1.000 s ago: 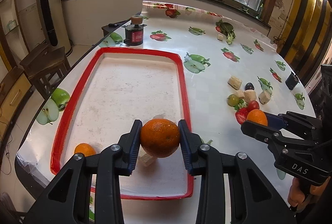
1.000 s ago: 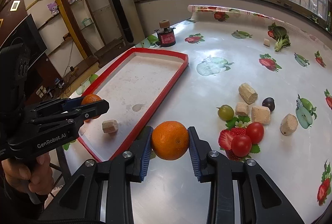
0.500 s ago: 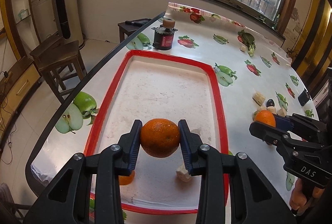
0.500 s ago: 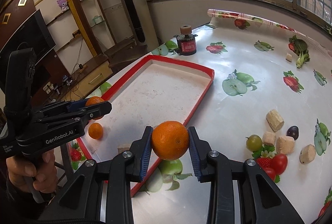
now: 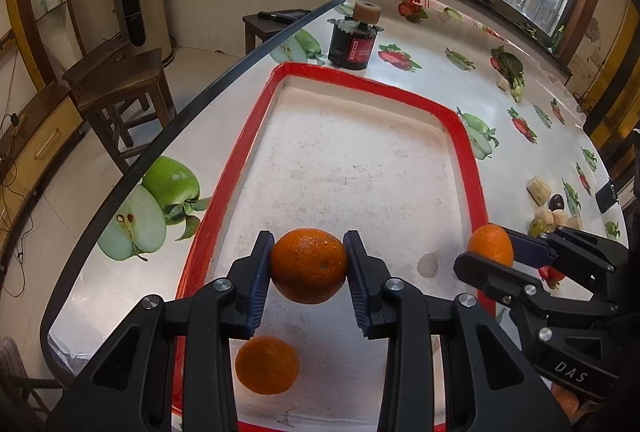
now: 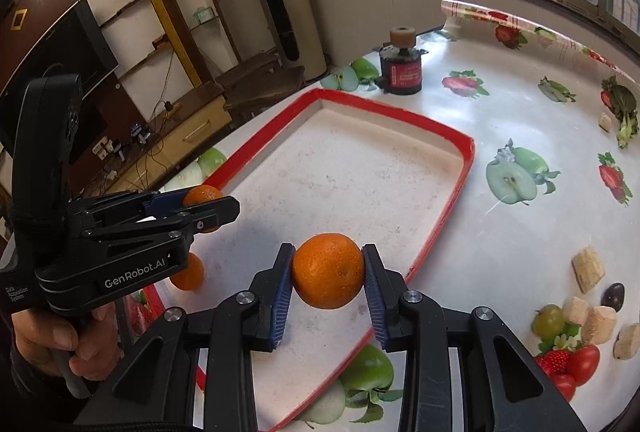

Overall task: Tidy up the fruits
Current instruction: 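Carry both held oranges over the red tray, then open left tool to drop its orange while right tool drops its orange in the tray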

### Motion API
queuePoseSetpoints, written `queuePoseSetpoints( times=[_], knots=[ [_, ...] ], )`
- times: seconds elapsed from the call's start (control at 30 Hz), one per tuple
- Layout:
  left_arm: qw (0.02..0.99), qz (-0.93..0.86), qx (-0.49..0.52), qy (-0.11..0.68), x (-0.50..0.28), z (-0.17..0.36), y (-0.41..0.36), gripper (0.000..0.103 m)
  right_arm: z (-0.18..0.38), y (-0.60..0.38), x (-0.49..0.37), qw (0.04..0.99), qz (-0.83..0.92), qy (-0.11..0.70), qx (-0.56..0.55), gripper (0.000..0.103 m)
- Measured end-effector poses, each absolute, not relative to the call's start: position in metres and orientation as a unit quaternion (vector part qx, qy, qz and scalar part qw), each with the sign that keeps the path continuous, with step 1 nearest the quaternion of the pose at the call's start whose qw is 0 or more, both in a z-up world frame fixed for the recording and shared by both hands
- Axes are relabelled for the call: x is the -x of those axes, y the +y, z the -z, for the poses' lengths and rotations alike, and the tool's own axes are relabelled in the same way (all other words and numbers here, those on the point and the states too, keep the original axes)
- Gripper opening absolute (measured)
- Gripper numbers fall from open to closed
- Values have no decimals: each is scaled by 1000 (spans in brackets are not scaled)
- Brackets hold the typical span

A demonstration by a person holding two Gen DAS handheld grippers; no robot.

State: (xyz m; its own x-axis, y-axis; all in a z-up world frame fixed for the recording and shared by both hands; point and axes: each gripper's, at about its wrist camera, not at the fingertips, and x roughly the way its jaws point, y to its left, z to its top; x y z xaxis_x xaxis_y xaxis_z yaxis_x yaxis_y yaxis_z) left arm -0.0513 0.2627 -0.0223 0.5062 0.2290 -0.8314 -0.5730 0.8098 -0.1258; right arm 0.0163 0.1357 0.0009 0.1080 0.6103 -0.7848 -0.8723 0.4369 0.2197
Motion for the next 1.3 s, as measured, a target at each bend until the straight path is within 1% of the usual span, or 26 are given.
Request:
queuePoseSetpoints(
  times=[0.13, 0.3, 0.4, 0.43, 0.47, 0.5, 0.53, 0.57, 0.6, 0.77, 0.9, 1.03, 1.13, 1.23, 1.3],
  knots=[
    [836, -237, 204, 450, 51, 35, 266, 33, 22, 146, -10, 715, -509, 449, 169, 34],
    [827, -235, 210, 465, 49, 47, 267, 33, 36, 154, -6, 708, -509, 454, 185, 34],
    [828, -236, 214, 462, 52, 47, 268, 36, 42, 155, -4, 702, -508, 459, 195, 36],
    [826, -240, 214, 463, 52, 46, 268, 39, 42, 155, -2, 704, -509, 454, 199, 36],
    [824, -245, 214, 464, 53, 46, 268, 47, 42, 155, -1, 703, -508, 454, 203, 36],
    [824, -249, 214, 462, 54, 44, 268, 51, 41, 155, -1, 703, -508, 454, 203, 37],
    [825, -251, 214, 458, 56, 42, 268, 56, 40, 154, 0, 703, -509, 454, 202, 44],
    [827, -254, 213, 455, 58, 40, 268, 56, 38, 152, 0, 704, -509, 453, 200, 55],
    [828, -256, 213, 452, 60, 38, 267, 56, 35, 150, 0, 706, -510, 450, 197, 57],
    [831, -270, 209, 439, 68, 21, 258, 56, 17, 130, -1, 715, -516, 436, 180, 58],
    [831, -294, 198, 428, 70, 5, 238, 56, 0, 97, -5, 725, -520, 426, 147, 58],
    [840, -306, 196, 402, 68, -12, 210, 56, -12, 54, -17, 741, -511, 422, 111, 62],
    [848, -295, 201, 392, 65, -21, 185, 61, -19, 18, -31, 753, -499, 420, 88, 64],
    [857, -284, 207, 378, 61, -30, 163, 61, -27, -17, -48, 765, -485, 419, 62, 69],
    [868, -273, 207, 359, 60, -36, 148, 61, -31, -38, -58, 771, -478, 417, 51, 69]
  ],
)
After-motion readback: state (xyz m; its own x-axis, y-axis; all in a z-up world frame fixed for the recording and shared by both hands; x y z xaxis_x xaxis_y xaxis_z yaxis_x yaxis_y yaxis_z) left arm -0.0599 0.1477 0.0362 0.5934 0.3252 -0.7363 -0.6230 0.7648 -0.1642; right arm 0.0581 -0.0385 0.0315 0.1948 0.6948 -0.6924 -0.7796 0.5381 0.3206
